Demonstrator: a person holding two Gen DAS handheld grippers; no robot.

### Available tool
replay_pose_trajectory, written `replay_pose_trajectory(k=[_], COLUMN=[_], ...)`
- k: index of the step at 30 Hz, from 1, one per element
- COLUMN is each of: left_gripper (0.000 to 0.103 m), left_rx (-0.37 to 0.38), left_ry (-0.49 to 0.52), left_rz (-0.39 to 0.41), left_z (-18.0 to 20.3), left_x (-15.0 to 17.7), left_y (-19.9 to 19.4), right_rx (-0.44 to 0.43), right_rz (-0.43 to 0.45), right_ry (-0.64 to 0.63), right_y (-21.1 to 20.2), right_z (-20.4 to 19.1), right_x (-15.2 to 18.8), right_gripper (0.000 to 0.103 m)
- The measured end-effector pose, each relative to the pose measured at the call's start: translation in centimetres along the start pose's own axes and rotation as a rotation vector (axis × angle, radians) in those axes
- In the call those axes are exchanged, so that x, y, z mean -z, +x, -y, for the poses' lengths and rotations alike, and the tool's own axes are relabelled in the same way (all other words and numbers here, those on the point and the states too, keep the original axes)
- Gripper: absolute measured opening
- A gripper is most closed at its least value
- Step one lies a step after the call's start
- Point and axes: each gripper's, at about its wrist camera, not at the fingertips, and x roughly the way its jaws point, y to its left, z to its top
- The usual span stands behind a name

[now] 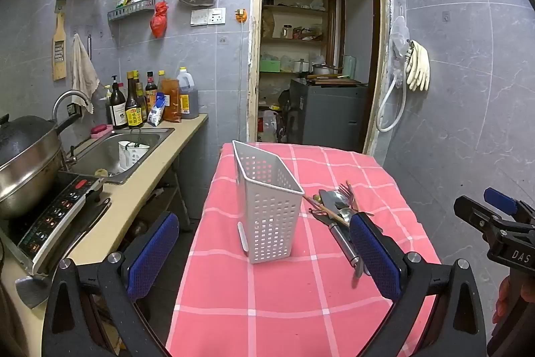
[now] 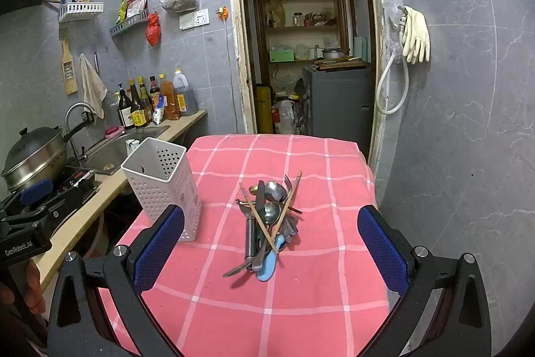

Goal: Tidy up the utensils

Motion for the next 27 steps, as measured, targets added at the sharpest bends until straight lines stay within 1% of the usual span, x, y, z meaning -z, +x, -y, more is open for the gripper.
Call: replay_pose_trajectory(k=[27], left_gripper=[0.103], left_rx=[0.001], left_ry=[-0.001], left_rz=[-0.001], left_z=[-0.01], left_x=[0.0], left_y=[0.01], right_rx=[-0.002], right_rz=[-0.003], right_ry=[0.004], right_y=[0.26], right_z=[0.05], right_x=[-0.02], right_gripper=[0.102])
